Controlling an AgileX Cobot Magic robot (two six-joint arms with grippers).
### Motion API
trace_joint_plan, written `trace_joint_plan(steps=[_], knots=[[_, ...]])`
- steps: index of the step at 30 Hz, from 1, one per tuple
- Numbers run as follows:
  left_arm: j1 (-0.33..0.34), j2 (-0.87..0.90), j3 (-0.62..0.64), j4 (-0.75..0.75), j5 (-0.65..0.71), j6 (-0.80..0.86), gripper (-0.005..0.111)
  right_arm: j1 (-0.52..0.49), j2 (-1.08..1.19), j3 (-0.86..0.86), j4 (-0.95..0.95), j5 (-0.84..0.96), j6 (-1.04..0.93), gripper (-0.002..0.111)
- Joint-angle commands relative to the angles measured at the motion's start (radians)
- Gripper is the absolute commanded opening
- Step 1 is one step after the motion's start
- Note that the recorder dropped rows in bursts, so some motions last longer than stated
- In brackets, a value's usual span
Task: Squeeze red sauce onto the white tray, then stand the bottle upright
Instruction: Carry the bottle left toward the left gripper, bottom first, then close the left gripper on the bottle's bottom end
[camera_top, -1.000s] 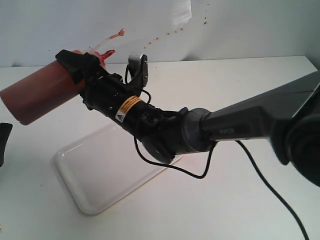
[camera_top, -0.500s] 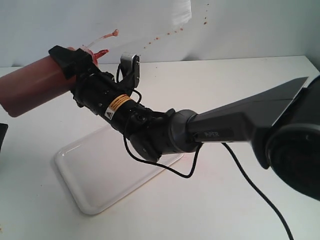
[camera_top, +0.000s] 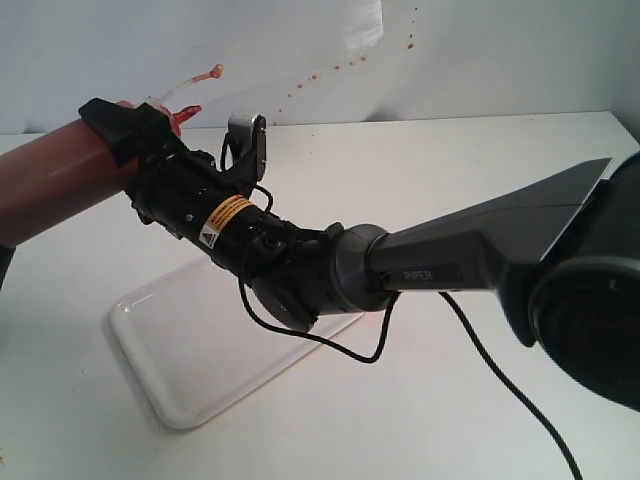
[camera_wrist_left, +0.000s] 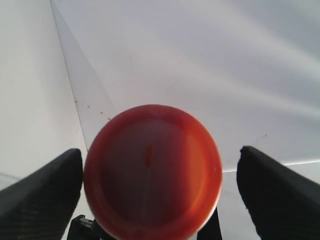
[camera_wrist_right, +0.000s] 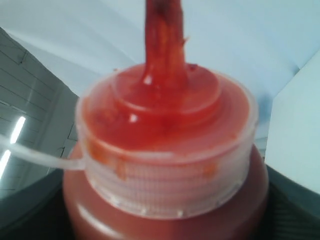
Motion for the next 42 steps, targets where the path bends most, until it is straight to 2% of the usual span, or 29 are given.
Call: trace_joint_plan(steps=[1, 9, 12, 15, 17, 18, 21, 23, 26, 34, 37, 39, 42], knots=[[-0.004, 0.005, -0.01, 0.002, 0.021, 0.014, 0.079, 0.001, -0.016, -0.018, -0.02, -0.06, 0.015, 0.0], [-0.002, 0.005, -0.01, -0.004, 0.025, 0.014, 0.078, -0.009, -0.014, -0.018, -0.063, 0.033, 0.085, 0.0], [-0.002, 0.005, -0.024, -0.06, 0.025, 0.014, 0.073, -0.045, -0.014, -0.018, -0.259, 0.029, 0.129, 0.0], [-0.002, 0.005, -0.056, -0.054, 0.056, 0.014, 0.073, -0.05, -0.014, -0.018, -0.294, 0.029, 0.168, 0.0], [-0.002, 0.005, -0.066, -0.001, 0.051, 0.008, 0.073, -0.05, -0.014, -0.018, -0.275, 0.027, 0.146, 0.0], [-0.002, 0.005, -0.066, 0.071, 0.047, -0.009, 0.074, -0.052, -0.014, -0.018, -0.262, 0.027, 0.146, 0.0], [-0.002, 0.005, -0.066, 0.158, 0.026, -0.031, 0.082, -0.065, -0.014, -0.018, -0.254, 0.029, 0.144, 0.0], [-0.002, 0.005, -0.066, 0.214, 0.024, -0.044, 0.083, -0.079, -0.014, -0.018, -0.261, 0.003, 0.147, 0.0], [-0.002, 0.005, -0.066, 0.214, 0.073, -0.044, 0.083, -0.094, -0.014, -0.018, -0.26, -0.026, 0.148, 0.0], [-0.002, 0.003, -0.066, 0.265, 0.051, -0.03, 0.084, -0.194, -0.014, -0.018, -0.305, -0.075, 0.194, 0.0], [-0.002, 0.003, -0.066, 0.32, 0.012, -0.076, 0.081, -0.22, -0.014, -0.018, -0.312, -0.092, 0.19, 0.0], [-0.002, 0.003, -0.066, 0.387, -0.038, -0.103, 0.074, -0.229, -0.014, -0.018, -0.304, -0.09, 0.19, 0.0], [-0.002, 0.005, -0.071, 0.479, -0.044, -0.102, 0.064, -0.229, -0.014, -0.018, -0.303, -0.088, 0.19, 0.0]])
